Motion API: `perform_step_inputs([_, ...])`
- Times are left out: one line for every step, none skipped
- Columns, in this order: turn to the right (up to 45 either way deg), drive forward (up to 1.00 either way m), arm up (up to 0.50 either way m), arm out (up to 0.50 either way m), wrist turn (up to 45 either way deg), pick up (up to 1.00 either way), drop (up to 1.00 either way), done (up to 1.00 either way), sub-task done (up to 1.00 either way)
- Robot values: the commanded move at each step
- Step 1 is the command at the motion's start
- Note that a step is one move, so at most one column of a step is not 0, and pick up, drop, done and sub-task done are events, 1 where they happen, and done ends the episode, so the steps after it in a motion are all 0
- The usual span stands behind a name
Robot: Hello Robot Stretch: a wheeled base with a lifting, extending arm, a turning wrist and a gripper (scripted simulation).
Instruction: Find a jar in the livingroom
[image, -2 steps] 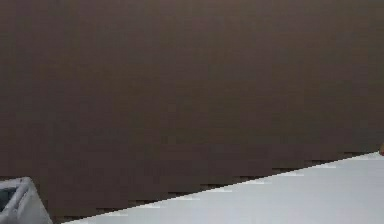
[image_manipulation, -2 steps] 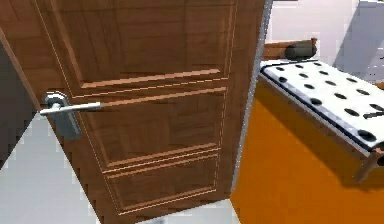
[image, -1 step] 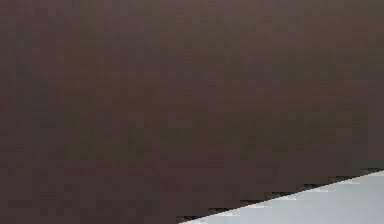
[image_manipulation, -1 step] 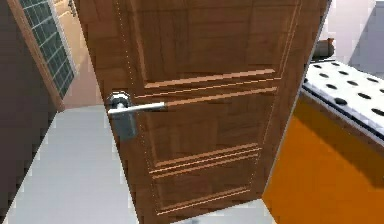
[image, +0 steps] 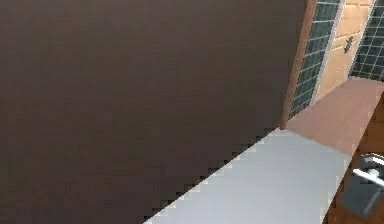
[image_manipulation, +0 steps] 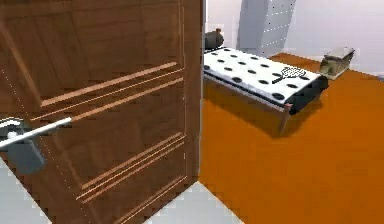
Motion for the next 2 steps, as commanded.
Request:
perform_step_inputs([0.0,0.85,0.00,0.00,0.0,0.00,0.00,0.00,0.00])
perform_step_inputs([45.0,0.00,0.00,0.00,0.0,0.00,0.00,0.00,0.00])
